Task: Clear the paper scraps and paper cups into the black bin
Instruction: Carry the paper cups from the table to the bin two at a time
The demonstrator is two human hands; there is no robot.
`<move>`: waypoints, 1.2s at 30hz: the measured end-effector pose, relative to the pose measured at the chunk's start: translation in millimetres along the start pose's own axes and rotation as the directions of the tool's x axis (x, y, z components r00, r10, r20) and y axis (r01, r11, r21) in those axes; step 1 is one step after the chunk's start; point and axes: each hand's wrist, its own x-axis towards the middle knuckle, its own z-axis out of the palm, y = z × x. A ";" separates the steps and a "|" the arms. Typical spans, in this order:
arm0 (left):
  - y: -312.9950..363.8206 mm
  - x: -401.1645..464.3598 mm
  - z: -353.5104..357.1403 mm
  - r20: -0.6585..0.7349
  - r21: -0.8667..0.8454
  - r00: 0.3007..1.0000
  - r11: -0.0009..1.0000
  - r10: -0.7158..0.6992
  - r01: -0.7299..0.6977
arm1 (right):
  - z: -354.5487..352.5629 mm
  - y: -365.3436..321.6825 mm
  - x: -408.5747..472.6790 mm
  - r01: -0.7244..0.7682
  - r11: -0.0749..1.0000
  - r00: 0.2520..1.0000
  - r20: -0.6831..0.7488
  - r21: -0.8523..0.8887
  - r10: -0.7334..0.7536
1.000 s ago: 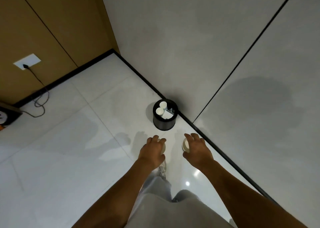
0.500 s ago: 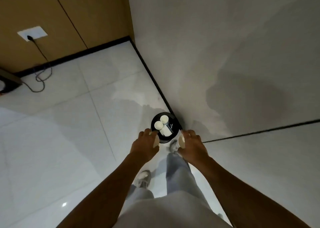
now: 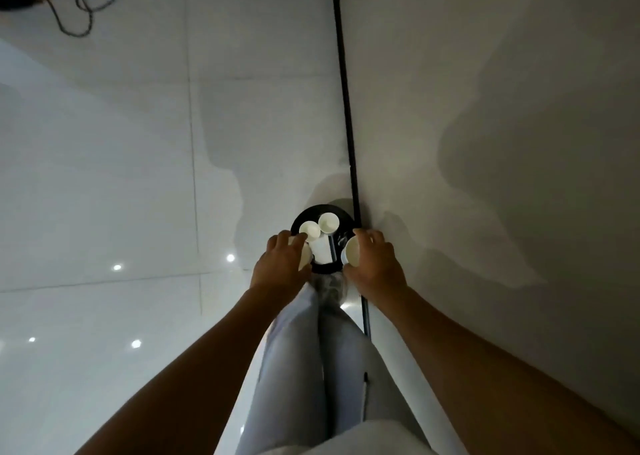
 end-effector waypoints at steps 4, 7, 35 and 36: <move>-16.5 53.2 33.4 -0.006 -0.002 1.000 1.000 -0.009 0.009 | 30.8 12.2 62.7 0.001 0.999 1.000 0.005 0.050 -0.001; -34.1 93.0 66.4 0.000 -0.005 0.999 0.999 -0.038 0.038 | 62.4 25.2 110.9 0.005 1.000 1.000 0.018 0.026 -0.005; -112.1 214.1 233.2 0.003 0.076 1.000 0.997 0.006 -0.006 | 210.1 103.0 270.6 0.196 0.924 0.981 0.074 -0.330 -0.181; -111.2 205.4 225.6 0.006 0.076 1.000 0.997 0.001 -0.001 | 204.7 100.8 263.7 0.187 0.922 0.982 0.077 -0.339 -0.171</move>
